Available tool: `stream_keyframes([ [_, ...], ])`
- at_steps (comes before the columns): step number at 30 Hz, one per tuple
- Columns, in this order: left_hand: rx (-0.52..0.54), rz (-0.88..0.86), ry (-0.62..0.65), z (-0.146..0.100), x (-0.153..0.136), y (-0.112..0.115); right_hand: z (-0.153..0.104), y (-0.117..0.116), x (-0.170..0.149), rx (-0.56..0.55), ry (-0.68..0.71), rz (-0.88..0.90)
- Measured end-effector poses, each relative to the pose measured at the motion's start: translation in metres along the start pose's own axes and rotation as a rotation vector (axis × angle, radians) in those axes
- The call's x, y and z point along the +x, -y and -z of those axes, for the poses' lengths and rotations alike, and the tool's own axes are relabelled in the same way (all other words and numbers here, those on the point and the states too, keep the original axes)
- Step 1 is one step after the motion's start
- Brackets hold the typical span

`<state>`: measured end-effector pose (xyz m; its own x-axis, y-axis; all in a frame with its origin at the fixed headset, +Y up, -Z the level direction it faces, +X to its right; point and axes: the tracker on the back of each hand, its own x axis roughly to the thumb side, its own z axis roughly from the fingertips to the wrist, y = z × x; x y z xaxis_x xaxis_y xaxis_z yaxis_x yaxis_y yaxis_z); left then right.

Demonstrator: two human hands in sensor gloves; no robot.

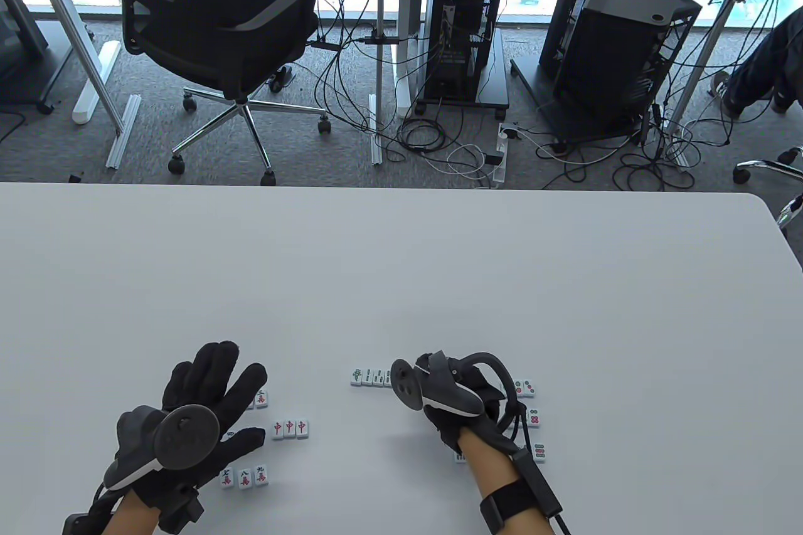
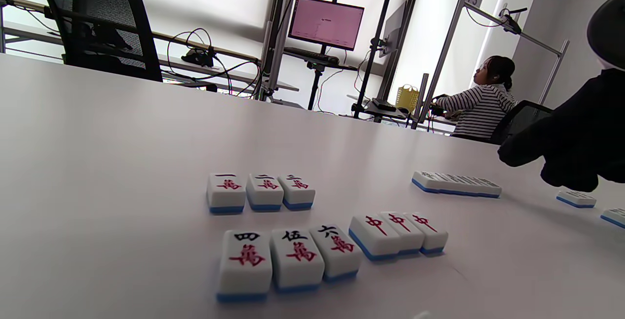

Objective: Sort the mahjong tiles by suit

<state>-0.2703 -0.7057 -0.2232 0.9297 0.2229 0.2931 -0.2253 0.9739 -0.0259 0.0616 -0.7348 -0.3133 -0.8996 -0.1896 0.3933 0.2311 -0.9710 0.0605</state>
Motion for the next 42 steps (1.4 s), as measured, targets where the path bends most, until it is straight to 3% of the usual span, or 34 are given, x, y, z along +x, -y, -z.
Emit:
stream_keyframes([
  [10,-0.011,0.014,-0.003,0.001,0.001,0.002,-0.055,-0.016,-0.013,0.154,0.023,-0.002],
  [20,-0.021,0.025,0.000,0.001,0.003,0.003,-0.062,-0.035,0.003,0.184,0.033,-0.116],
  [25,-0.018,0.022,0.001,0.001,0.003,0.003,-0.055,-0.035,0.004,0.183,0.034,-0.085],
  [29,-0.013,0.022,0.005,0.001,0.004,0.003,-0.039,-0.029,-0.004,0.293,0.015,0.014],
  [36,-0.014,0.018,0.008,0.001,0.004,0.003,-0.005,-0.018,0.001,0.084,-0.031,-0.005],
  [42,-0.008,0.014,0.010,0.000,0.004,0.003,0.022,-0.020,0.011,0.048,-0.059,-0.061],
])
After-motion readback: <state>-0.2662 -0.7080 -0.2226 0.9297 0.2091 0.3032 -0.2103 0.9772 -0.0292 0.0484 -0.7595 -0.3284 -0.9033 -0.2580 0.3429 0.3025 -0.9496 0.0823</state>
